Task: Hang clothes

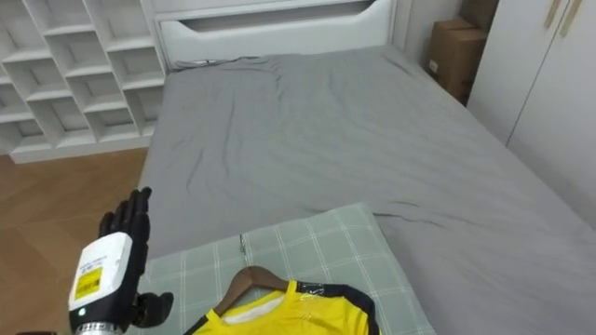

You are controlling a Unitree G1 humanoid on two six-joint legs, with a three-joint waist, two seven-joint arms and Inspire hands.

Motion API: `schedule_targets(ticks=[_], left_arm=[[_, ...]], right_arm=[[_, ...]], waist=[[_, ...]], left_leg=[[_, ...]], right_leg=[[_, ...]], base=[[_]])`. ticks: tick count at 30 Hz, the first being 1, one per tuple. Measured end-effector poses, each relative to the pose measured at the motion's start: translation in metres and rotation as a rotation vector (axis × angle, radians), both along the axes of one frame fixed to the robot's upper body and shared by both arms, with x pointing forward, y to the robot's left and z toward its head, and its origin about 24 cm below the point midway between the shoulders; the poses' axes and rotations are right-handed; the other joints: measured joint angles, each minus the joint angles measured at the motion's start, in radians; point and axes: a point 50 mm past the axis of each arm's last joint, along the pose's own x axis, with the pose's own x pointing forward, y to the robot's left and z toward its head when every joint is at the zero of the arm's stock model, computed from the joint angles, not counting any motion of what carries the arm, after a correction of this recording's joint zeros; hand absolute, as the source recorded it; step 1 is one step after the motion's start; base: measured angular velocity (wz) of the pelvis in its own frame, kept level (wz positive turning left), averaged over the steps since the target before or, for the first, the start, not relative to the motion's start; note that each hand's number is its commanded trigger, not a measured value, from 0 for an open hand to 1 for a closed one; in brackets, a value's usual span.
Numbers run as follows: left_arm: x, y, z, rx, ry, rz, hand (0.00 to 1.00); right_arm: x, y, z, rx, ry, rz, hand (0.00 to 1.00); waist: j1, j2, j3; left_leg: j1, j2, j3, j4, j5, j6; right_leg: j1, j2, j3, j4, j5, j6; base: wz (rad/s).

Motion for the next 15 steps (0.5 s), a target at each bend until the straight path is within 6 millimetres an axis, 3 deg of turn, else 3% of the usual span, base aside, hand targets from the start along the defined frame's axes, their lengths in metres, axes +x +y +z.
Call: schedule_targets(ticks=[5,15], left_arm=[[-0.003,-0.008,-0.01,-0.006,0.096,-0.039,0.0],[-0.009,-0.008,-0.024,-0.014,0.222,-0.049,0.0]], right_arm=[[0.002,0.003,-0.001,-0.001,-0.001,-0.001,0.0],[0.003,0.002,0.0,-0.005,0.004,0.004,0.0]], waist=[[0.001,-0.009,-0.0019],[0.001,-0.004,-0.0042]], left_leg=[[0.001,0.001,0.004,0.0,0.0,0.0],[0.006,0.0,0.025,-0.004,0.0,0.0]], right_leg=[[-0.002,-0.001,0.015,0.0,0.0,0.0],[-0.001,0.0,0.028,0.0,0.0,0.0]], base=[[-0.02],[-0.06]])
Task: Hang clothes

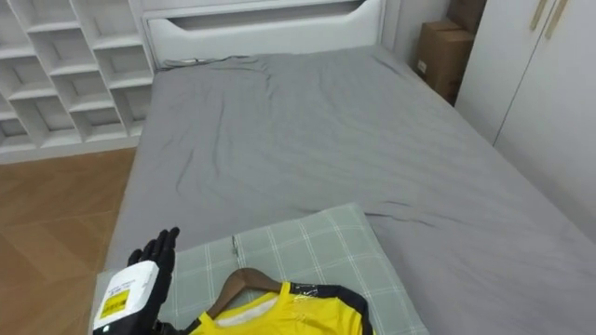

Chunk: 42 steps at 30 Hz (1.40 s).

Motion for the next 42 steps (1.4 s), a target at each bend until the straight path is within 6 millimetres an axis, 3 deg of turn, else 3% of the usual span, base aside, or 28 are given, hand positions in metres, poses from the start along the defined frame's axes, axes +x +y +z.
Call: schedule_targets(ticks=[8,24,32,39,42], left_arm=[[-0.015,0.001,-0.025,-0.019,0.177,0.012,0.0],[-0.024,0.004,-0.036,-0.011,0.237,0.021,0.0],[-0.048,0.0,-0.062,-0.056,0.366,0.082,0.0],[-0.036,-0.001,-0.06,-0.07,0.364,0.083,0.0],[-0.022,-0.004,-0.054,-0.089,0.329,0.082,0.0]], right_arm=[[0.002,0.001,0.0,-0.016,0.008,0.021,0.0],[0.005,0.004,0.0,-0.025,-0.006,0.048,0.0],[0.001,0.004,0.0,-0.021,-0.008,-0.007,0.0],[0.002,0.005,-0.001,-0.047,-0.007,-0.019,0.0],[0.002,0.005,-0.001,-0.049,-0.003,-0.025,0.0]], waist=[[0.003,-0.001,0.0003],[0.003,-0.017,-0.0039],[-0.002,-0.022,-0.0012],[-0.031,-0.026,0.0004],[-0.033,-0.026,0.0003]], left_leg=[[0.007,0.0,0.0,-0.016,0.0,0.0],[0.004,0.0,0.015,-0.02,0.001,0.0],[-0.002,0.0,0.015,-0.014,0.001,0.0],[-0.022,0.001,0.018,-0.016,0.001,0.0],[-0.038,0.001,0.021,-0.018,0.002,0.002]], right_leg=[[-0.001,0.001,-0.004,0.0,0.001,-0.001],[-0.015,0.0,0.005,0.002,0.003,-0.004],[-0.02,-0.001,0.003,0.001,0.003,-0.004],[-0.034,-0.002,0.005,0.001,0.003,-0.004],[-0.05,-0.002,0.007,0.002,0.003,-0.004]], base=[[0.0],[-0.03],[0.01],[0.0],[-0.01]])
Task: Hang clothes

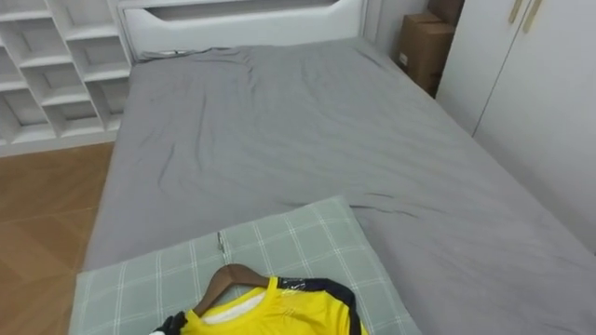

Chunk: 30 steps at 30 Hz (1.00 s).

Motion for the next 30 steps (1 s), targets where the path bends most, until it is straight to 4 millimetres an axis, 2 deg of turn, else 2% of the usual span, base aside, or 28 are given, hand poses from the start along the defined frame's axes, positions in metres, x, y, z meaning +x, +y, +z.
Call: schedule_targets(ticks=[4,8,11,14,16,26,30], left_arm=[[0.015,-0.002,0.007,-0.001,-0.042,-0.009,0.0],[0.036,-0.004,0.019,-0.017,-0.115,0.007,0.0],[0.046,-0.004,0.022,-0.031,-0.124,0.029,0.0],[0.052,-0.003,0.025,-0.044,-0.135,0.043,0.0],[0.056,-0.003,0.027,-0.05,-0.144,0.045,0.0],[0.077,0.0,0.043,-0.043,-0.206,0.038,0.0],[0.078,0.006,0.045,-0.027,-0.211,0.041,0.0]], right_arm=[[0.004,0.001,0.0,0.002,0.002,0.013,0.0],[0.011,0.002,0.0,0.0,0.01,0.036,0.0],[0.014,0.002,0.0,-0.001,0.013,0.042,0.0],[0.016,0.002,0.0,0.002,0.0,0.031,0.0],[0.016,0.003,0.0,0.005,-0.002,0.022,0.0],[0.017,0.003,0.0,0.003,-0.008,0.024,0.0],[0.018,0.003,0.0,0.002,-0.009,0.026,0.0]], waist=[[0.0,0.003,-0.002],[-0.001,0.003,0.0001],[-0.006,0.002,0.0019],[-0.016,0.002,0.0105],[-0.016,0.002,0.0121],[-0.018,-0.001,0.0098],[-0.02,-0.004,0.0082]], left_leg=[[-0.031,0.002,0.002,0.007,0.005,0.0],[-0.08,0.001,0.004,0.006,0.027,0.003],[-0.093,0.002,0.005,0.007,0.028,0.002],[-0.095,0.002,0.006,0.007,0.029,0.002],[-0.102,0.003,0.007,0.007,0.029,0.002],[-0.145,0.009,0.009,0.007,0.031,-0.001],[-0.148,0.015,0.012,0.006,0.031,-0.001]], right_leg=[[-0.04,0.001,0.005,0.007,0.002,-0.002],[-0.09,0.0,0.017,0.016,0.01,-0.004],[-0.104,0.001,0.012,0.015,0.011,-0.005],[-0.106,0.001,0.011,0.015,0.011,-0.005],[-0.113,0.001,0.012,0.016,0.011,-0.005],[-0.159,0.004,0.016,0.017,0.013,-0.008],[-0.166,0.005,0.016,0.017,0.013,-0.008]], base=[[-0.04],[0.0],[0.0],[0.0],[0.0],[0.0],[-0.01]])
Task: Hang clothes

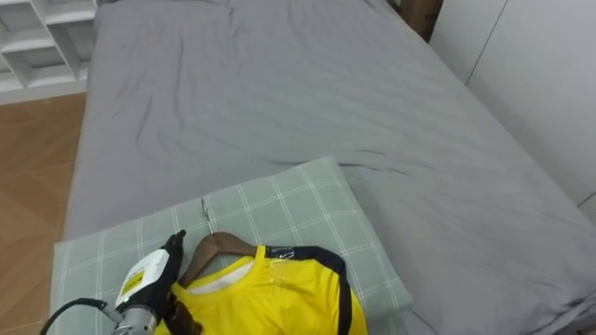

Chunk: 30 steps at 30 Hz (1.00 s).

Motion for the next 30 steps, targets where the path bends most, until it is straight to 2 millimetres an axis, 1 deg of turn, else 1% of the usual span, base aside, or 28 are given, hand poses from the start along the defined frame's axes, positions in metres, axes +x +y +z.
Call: schedule_targets(ticks=[4,8,14,18,20,23,30], left_arm=[[0.0,0.0,0.001,-0.001,-0.005,-0.004,0.0],[-0.001,0.006,0.0,-0.024,-0.004,0.013,0.0],[-0.002,0.009,-0.001,-0.018,0.002,0.017,0.0],[-0.007,0.011,-0.007,-0.037,0.035,0.039,0.0],[-0.01,0.012,-0.011,-0.051,0.057,0.057,0.0],[-0.015,0.01,-0.017,-0.069,0.091,0.065,0.0],[-0.017,0.01,-0.02,-0.087,0.112,0.072,0.0]], right_arm=[[0.001,-0.001,0.0,-0.019,-0.008,0.003,0.0],[0.002,0.0,0.0,-0.022,-0.007,0.013,0.0],[0.001,0.0,0.0,-0.023,-0.004,0.011,0.0],[0.001,0.0,0.0,-0.027,-0.002,0.012,0.0],[0.002,0.001,0.0,-0.026,0.001,0.022,0.0],[0.002,0.001,0.0,-0.024,0.003,0.027,0.0],[0.003,0.001,0.0,-0.018,0.01,0.028,0.0]], waist=[[-0.002,-0.001,0.0001],[-0.002,-0.011,0.0022],[-0.004,-0.021,0.0026],[-0.002,-0.023,0.0039],[-0.002,-0.025,0.0061],[0.0,-0.025,0.0064],[0.001,-0.026,0.0063]], left_leg=[[-0.001,0.001,0.0,0.0,0.0,0.0],[0.0,0.002,0.006,-0.001,0.002,-0.003],[0.003,0.002,0.008,0.001,0.002,-0.003],[0.017,0.002,0.008,0.0,0.002,-0.003],[0.016,0.004,0.01,0.0,0.002,-0.003],[0.016,0.006,0.01,0.0,0.002,-0.003],[-0.001,0.007,0.009,0.001,0.002,-0.003]], right_leg=[[0.001,0.001,0.004,0.0,0.0,0.0],[0.001,0.002,0.004,0.0,0.001,-0.002],[0.006,0.002,0.004,0.001,0.001,-0.002],[0.017,0.002,0.005,-0.001,0.001,-0.002],[0.012,0.003,0.005,0.0,0.001,-0.002],[0.01,0.003,0.005,0.001,0.002,-0.003],[-0.003,0.004,0.003,0.002,0.004,-0.005]], base=[[0.0],[0.0],[0.0],[0.0],[0.0],[0.0],[0.0]])
